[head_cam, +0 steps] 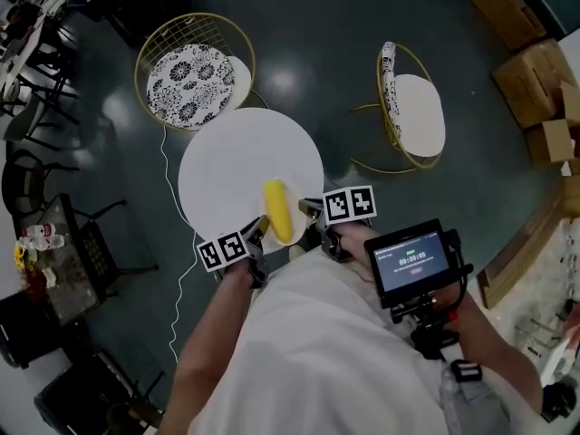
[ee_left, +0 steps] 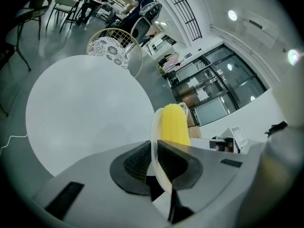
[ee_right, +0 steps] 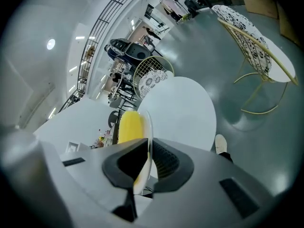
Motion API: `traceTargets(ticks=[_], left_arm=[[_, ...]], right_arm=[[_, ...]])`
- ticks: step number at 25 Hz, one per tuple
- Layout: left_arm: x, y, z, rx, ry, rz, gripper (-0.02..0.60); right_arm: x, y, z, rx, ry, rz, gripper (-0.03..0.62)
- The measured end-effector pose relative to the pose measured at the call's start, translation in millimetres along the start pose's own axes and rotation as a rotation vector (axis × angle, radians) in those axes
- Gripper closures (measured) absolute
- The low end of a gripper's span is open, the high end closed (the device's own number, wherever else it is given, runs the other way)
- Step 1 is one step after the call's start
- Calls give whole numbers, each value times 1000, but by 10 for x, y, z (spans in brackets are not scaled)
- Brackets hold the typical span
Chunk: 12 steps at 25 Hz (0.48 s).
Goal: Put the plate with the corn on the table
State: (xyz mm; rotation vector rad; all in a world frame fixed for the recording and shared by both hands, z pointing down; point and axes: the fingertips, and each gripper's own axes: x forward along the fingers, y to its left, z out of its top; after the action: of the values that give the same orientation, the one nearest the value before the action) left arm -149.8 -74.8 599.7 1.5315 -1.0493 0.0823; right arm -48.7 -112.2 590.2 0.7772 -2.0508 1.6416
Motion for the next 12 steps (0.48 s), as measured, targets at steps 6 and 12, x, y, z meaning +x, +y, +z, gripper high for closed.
traceTargets(ticks=[6,12], left_arm=[[421,39,350,-11,4,23,535],[536,168,392,-43,6,50,535]], right_arm=[[187,-261,464,11,33,15,557],[347,-370,533,-2,96,-2,557]])
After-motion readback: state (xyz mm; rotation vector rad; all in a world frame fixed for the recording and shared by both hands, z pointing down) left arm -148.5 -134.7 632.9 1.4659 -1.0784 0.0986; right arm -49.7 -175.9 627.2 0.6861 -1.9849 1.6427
